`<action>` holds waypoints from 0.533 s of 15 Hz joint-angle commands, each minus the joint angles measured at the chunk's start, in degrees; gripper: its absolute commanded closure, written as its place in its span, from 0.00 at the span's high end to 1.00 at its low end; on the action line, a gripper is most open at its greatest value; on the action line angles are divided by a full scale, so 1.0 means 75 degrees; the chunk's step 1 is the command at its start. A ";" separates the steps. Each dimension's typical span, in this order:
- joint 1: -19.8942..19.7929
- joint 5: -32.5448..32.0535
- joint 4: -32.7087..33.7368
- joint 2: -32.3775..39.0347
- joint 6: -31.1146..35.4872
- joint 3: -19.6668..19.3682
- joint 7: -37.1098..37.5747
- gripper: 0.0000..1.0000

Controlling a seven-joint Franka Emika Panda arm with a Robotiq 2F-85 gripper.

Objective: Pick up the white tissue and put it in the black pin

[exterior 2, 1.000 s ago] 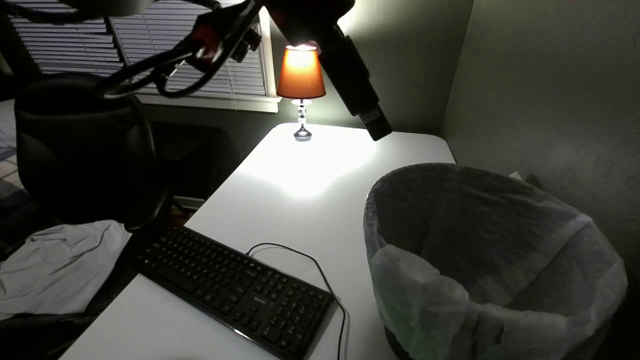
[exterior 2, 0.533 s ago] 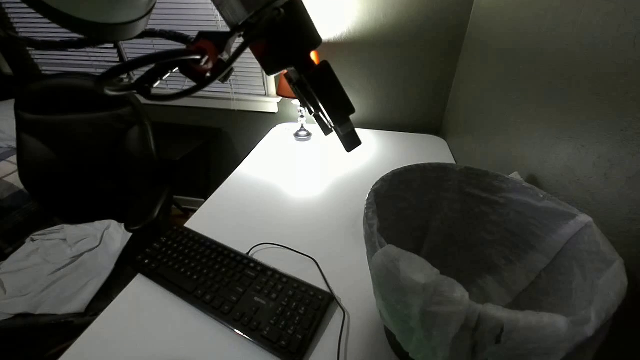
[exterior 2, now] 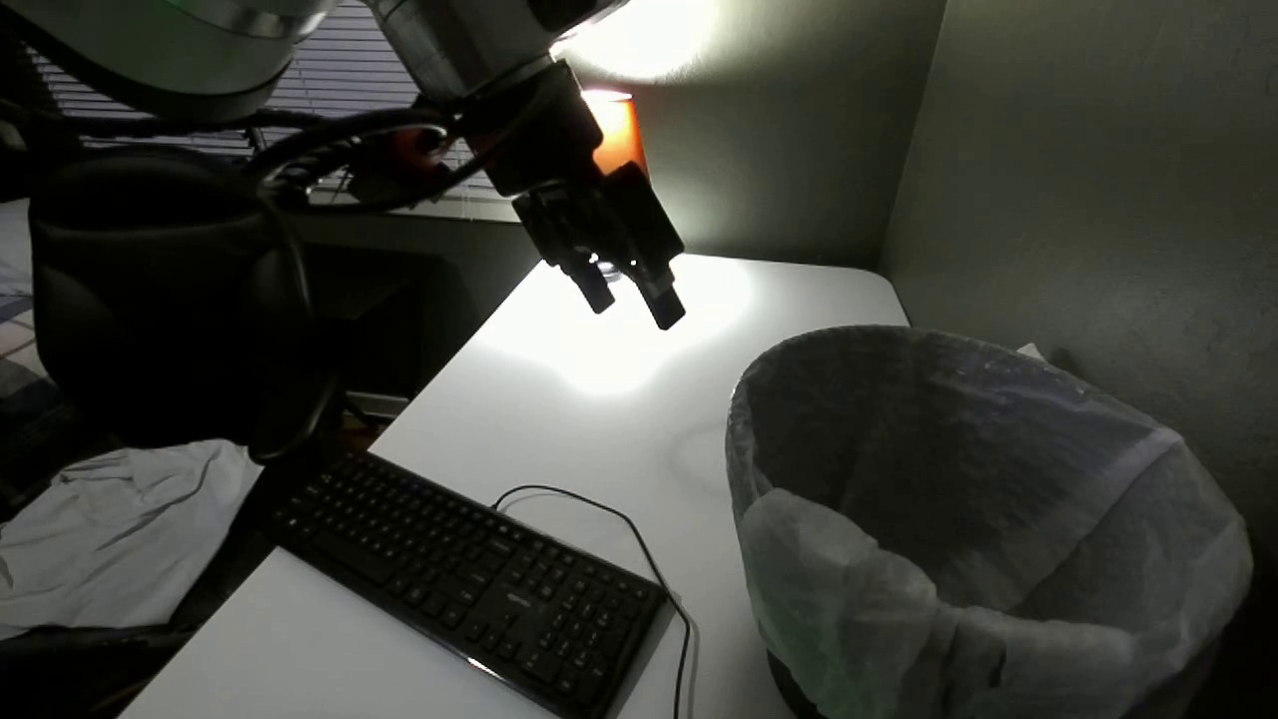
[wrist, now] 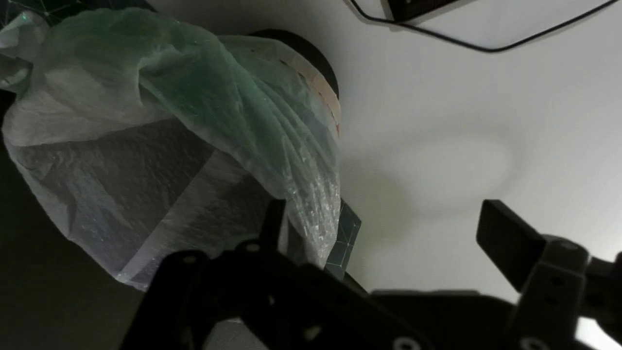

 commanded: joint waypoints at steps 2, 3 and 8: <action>0.0306 0.0393 -0.0277 -0.0093 -0.0224 -0.0198 -0.1133 1.00; 0.0333 0.0471 -0.0309 -0.0093 -0.0297 -0.0206 -0.1338 1.00; 0.0288 0.0301 -0.0197 0.0003 -0.0161 -0.0171 -0.1129 1.00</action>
